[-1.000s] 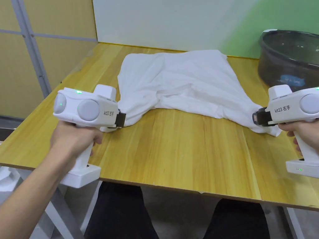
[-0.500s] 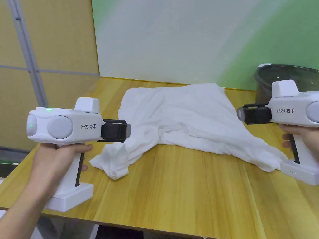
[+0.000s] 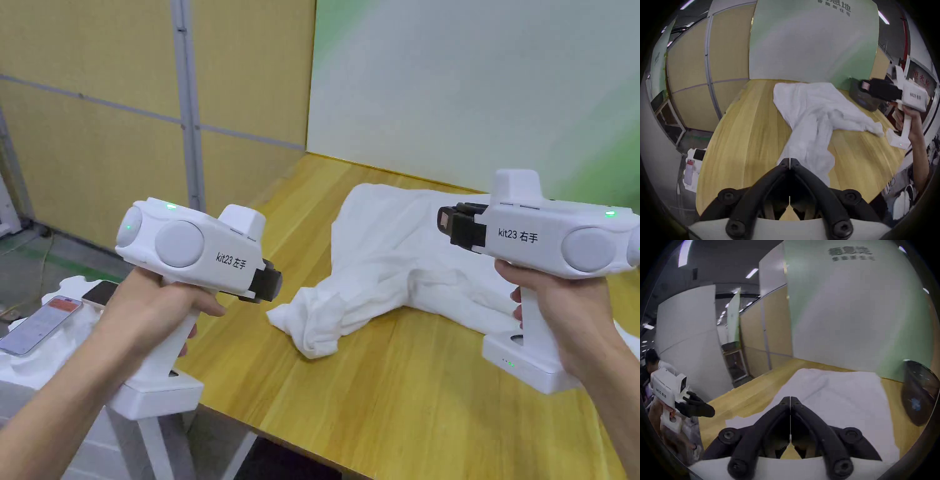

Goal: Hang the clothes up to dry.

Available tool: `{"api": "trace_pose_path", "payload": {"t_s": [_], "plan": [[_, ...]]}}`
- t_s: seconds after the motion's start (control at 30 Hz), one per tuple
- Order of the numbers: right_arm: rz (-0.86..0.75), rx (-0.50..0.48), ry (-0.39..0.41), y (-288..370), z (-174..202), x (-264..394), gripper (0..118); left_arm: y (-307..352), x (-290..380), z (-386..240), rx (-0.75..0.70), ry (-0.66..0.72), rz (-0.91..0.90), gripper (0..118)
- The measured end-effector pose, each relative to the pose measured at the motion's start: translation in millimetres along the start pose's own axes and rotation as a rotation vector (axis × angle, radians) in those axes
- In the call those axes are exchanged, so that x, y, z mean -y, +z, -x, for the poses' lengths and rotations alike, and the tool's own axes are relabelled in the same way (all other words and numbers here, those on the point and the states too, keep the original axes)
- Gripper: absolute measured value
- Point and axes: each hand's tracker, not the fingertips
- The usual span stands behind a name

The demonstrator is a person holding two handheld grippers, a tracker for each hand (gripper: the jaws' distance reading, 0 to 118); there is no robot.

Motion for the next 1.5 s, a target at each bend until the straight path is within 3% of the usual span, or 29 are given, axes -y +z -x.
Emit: {"api": "trace_pose_path", "payload": {"t_s": [0.2,0.3,0.4,0.47,0.53,0.57,0.6,0.63,0.73,0.93,0.97,1.03,1.1,1.13,1.27,1.3,1.33,1.5], "plan": [[0.099,-0.079,0.085,-40,31,14,0,-10,-16,2,0.195,0.01,0.207,0],[0.135,-0.059,0.118,-44,41,21,0,-21,-30,-3,0.095,0.009,0.211,0],[0.166,-0.066,0.105,-49,43,28,0,-37,-40,3,0.126,0.027,0.264,3],[0.177,-0.068,0.107,-51,43,31,0,-42,-43,1,0.142,0.055,0.254,30],[0.185,-0.068,0.114,-51,44,32,0,-50,-47,6,0.133,0.051,0.256,81],[0.186,-0.069,0.117,-51,44,32,0,-53,-48,5,0.127,0.036,0.255,100],[0.19,-0.07,0.124,-52,44,32,0,-57,-50,6,0.125,0.024,0.247,114],[0.193,-0.069,0.128,-52,43,33,0,-54,-49,3,0.124,0.029,0.235,115],[0.196,-0.068,0.125,-52,40,34,0,-64,-58,13,0.113,0.14,0.188,115],[0.215,-0.061,0.123,-51,31,42,0,-104,-63,24,0.101,0.145,0.263,106],[0.219,-0.059,0.122,-52,29,44,0,-108,-63,24,0.1,0.146,0.267,102],[0.223,-0.054,0.12,-52,25,46,0,-105,-56,13,0.102,0.16,0.276,77],[0.227,-0.05,0.119,-52,23,46,0,-109,-51,13,0.104,0.157,0.298,72],[0.228,-0.051,0.12,-52,22,46,0,-110,-47,11,0.088,0.15,0.313,58],[0.229,-0.076,0.129,-47,20,44,0,-103,-29,-4,0.094,0.075,0.271,43],[0.226,-0.078,0.13,-47,19,44,0,-98,-30,-2,0.094,0.073,0.252,20],[0.222,-0.073,0.13,-47,17,43,0,-97,-29,-2,0.136,0.061,0.233,11],[0.199,-0.07,0.142,-56,14,26,0,-94,-23,0,0.099,0.007,0.108,11]]}}
